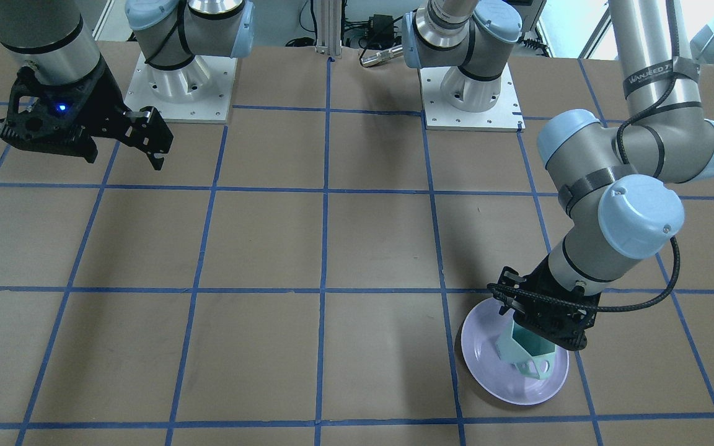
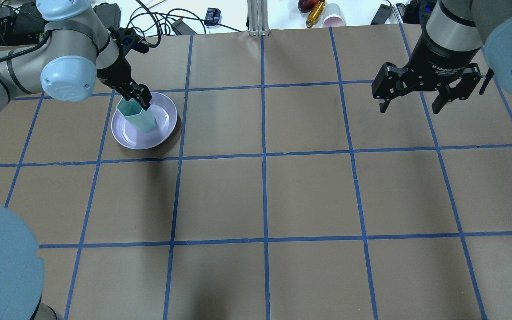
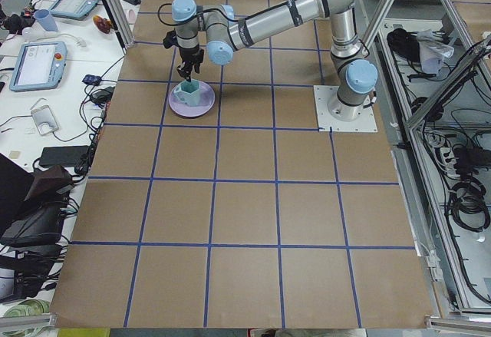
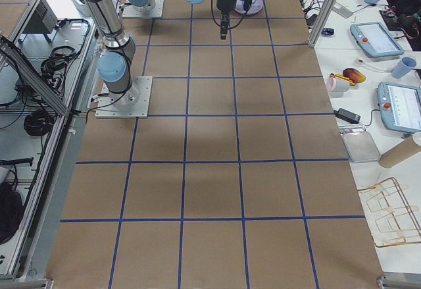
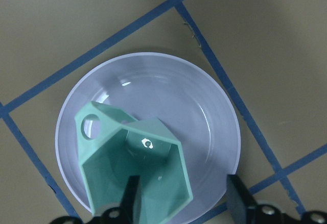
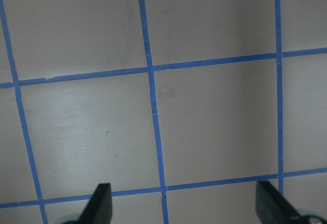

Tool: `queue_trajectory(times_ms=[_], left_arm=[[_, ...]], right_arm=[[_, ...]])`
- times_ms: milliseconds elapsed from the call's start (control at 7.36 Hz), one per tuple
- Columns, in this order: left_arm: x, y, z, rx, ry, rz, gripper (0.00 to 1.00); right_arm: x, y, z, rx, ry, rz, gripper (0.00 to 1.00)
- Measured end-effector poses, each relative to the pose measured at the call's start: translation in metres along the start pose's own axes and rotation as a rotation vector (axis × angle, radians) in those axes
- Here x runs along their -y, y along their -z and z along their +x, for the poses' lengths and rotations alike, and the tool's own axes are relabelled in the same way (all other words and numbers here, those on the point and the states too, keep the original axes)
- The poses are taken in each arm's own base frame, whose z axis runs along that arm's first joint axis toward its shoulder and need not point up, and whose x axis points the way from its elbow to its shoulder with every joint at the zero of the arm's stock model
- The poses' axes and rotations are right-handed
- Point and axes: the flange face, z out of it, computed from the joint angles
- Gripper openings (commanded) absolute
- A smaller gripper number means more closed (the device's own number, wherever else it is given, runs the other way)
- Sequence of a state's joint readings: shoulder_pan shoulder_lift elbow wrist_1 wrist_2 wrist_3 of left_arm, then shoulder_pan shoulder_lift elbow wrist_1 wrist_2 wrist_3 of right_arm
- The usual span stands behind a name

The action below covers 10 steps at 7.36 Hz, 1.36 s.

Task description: Flip cup and place on plate

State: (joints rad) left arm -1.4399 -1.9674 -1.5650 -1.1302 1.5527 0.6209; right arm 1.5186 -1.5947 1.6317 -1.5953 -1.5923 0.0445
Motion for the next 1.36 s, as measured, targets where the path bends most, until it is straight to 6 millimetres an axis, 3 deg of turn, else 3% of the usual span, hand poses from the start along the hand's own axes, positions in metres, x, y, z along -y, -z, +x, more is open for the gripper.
queue_trajectory(times_ms=[815, 1358], left_arm=[[-0.03, 0.119, 0.013, 0.011, 0.441, 0.023, 1.0], [-0.037, 0.153, 0.057, 0.007, 0.588, 0.032, 1.0]], right_arm=[[0.0, 0.0, 0.0, -0.001, 0.0, -0.001, 1.0], [0.0, 0.0, 0.0, 0.0, 0.0, 0.0, 1.0]])
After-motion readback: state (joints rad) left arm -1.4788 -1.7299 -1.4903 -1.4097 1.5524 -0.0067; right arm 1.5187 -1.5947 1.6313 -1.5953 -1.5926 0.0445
